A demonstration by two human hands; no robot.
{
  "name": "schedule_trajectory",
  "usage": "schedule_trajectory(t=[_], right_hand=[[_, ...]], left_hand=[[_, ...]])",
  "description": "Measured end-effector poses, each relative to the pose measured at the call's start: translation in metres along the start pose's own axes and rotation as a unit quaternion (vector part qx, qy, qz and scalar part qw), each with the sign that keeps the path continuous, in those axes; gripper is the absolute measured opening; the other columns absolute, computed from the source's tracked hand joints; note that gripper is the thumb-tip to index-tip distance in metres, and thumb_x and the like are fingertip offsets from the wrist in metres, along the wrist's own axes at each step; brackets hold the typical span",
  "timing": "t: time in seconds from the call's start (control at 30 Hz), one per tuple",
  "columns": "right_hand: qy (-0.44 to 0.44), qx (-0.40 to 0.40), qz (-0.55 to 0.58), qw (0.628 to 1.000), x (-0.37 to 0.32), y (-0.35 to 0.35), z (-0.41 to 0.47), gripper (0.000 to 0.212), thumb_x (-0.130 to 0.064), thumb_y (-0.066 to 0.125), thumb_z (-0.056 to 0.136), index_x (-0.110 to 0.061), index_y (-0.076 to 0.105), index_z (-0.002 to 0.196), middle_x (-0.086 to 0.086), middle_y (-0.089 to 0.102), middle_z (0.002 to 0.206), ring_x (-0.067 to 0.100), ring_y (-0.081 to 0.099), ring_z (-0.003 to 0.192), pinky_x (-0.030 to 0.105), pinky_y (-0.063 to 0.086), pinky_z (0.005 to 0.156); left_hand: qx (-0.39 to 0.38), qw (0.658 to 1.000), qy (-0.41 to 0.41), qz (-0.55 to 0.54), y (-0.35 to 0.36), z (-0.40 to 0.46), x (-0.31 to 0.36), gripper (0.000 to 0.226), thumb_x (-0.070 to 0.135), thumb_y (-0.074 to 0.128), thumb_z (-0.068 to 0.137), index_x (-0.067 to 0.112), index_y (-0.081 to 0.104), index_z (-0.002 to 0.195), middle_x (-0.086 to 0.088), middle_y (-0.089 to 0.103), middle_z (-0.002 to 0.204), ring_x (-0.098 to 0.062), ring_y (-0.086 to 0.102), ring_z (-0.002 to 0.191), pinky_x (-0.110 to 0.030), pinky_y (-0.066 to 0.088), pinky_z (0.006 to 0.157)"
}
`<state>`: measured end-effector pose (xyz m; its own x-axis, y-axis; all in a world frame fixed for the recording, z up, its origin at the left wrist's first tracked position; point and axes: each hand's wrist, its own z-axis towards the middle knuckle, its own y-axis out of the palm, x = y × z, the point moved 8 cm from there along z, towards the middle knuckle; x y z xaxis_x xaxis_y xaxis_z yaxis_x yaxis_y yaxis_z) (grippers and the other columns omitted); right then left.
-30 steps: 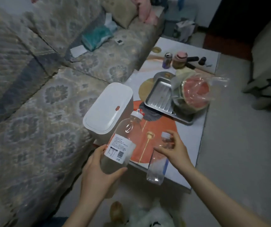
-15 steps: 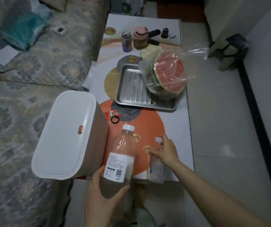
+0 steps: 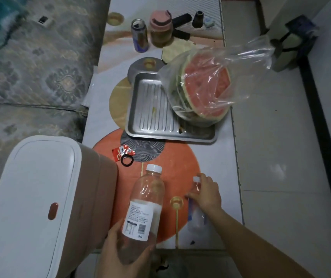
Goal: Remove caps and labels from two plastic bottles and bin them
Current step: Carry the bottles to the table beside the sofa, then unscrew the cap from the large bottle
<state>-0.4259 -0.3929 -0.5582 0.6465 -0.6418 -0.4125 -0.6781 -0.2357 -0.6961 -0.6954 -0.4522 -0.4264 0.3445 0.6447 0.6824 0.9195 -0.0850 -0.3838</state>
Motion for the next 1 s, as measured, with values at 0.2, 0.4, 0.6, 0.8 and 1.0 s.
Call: schedule_trajectory(t=[0.2, 0.4, 0.6, 0.8, 1.0], right_hand=[[0.036, -0.023, -0.012, 0.999, 0.017, 0.003, 0.008, 0.079, -0.044, 0.078, 0.068, -0.025, 0.038, 0.133, 0.008, 0.054, 0.125, 0.03, 0.049, 0.117, 0.048, 0.048, 0.095], [0.046, -0.037, -0.037, 0.998, 0.015, -0.005, 0.007, 0.09, -0.052, 0.072, 0.072, -0.024, 0.024, 0.142, 0.012, 0.049, 0.133, 0.033, 0.047, 0.122, 0.048, 0.046, 0.096], [0.017, 0.018, 0.027, 0.999, -0.015, -0.057, -0.028, 0.076, -0.049, 0.061, 0.083, -0.022, 0.026, 0.144, 0.012, 0.043, 0.14, 0.03, 0.04, 0.128, 0.045, 0.04, 0.101], [-0.055, -0.004, 0.204, 0.977, -0.065, -0.107, -0.068, 0.043, -0.039, 0.054, 0.09, -0.02, 0.051, 0.128, -0.004, 0.063, 0.102, 0.01, 0.062, 0.085, 0.02, 0.047, 0.067], [-0.145, -0.114, 0.336, 0.924, -0.13, -0.177, -0.145, 0.023, -0.037, 0.048, 0.092, -0.025, 0.065, 0.102, -0.002, 0.07, 0.075, 0.009, 0.067, 0.065, 0.018, 0.055, 0.058]], left_hand=[[-0.001, 1.0, -0.001, 0.009, 0.007, 0.012, 0.01, 0.079, 0.006, 0.09, 0.055, 0.018, 0.054, 0.124, 0.0, 0.06, 0.114, -0.019, 0.053, 0.103, -0.031, 0.041, 0.092], [0.001, 0.998, 0.043, 0.047, -0.004, 0.013, 0.015, 0.09, 0.026, 0.094, 0.047, 0.038, 0.048, 0.124, 0.009, 0.058, 0.12, -0.016, 0.054, 0.109, -0.033, 0.044, 0.087], [-0.023, 0.994, 0.078, 0.067, -0.027, -0.002, 0.037, 0.095, 0.034, 0.093, 0.043, 0.046, 0.045, 0.123, 0.009, 0.059, 0.121, -0.013, 0.053, 0.108, -0.029, 0.044, 0.082], [-0.051, 0.983, 0.133, 0.118, -0.023, -0.008, 0.057, 0.095, 0.048, 0.091, 0.042, 0.055, 0.035, 0.119, 0.025, 0.047, 0.116, -0.007, 0.046, 0.108, -0.036, 0.045, 0.092], [-0.103, 0.949, 0.225, 0.193, -0.032, -0.055, 0.108, 0.101, 0.057, 0.083, 0.042, 0.044, 0.039, 0.133, 0.019, 0.051, 0.132, -0.007, 0.049, 0.121, -0.042, 0.04, 0.108]])
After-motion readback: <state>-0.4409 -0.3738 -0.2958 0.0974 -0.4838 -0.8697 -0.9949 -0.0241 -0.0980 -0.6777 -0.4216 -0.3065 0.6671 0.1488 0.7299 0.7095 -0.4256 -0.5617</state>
